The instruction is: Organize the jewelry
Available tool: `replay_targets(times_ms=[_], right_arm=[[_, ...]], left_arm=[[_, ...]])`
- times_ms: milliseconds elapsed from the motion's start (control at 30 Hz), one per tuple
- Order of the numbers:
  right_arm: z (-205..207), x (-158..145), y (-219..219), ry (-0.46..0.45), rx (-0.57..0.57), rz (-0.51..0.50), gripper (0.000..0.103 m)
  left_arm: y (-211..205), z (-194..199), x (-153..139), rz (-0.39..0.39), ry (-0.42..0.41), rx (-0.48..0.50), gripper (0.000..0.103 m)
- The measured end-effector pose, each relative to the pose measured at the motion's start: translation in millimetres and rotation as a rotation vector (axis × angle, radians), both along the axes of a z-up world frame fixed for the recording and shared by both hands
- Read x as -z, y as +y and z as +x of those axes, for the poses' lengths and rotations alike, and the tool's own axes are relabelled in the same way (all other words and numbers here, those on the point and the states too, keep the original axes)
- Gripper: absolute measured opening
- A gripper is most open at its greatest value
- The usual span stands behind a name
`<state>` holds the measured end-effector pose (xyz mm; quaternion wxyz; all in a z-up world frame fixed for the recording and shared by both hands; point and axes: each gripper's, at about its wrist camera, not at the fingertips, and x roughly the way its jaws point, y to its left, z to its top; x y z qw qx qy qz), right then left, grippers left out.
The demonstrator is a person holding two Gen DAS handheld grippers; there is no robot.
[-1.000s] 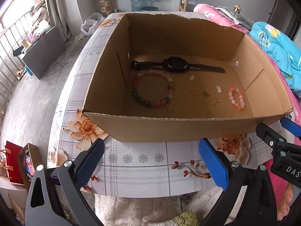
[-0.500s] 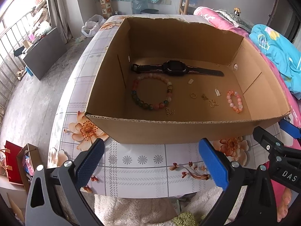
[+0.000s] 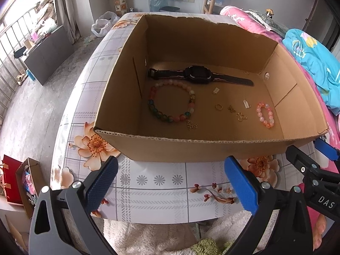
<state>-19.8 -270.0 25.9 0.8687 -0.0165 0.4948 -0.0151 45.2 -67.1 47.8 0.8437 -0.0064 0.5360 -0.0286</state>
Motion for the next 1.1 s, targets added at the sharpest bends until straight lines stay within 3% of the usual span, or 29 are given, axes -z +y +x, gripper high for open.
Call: replay_targets(times_ms=[1100], right_arm=[[-0.7, -1.1, -1.1, 0.003, 0.002, -0.001, 0.095]], left_arm=[[-2.5, 0.9, 1.7, 0.003, 0.001, 0.005, 0.097]])
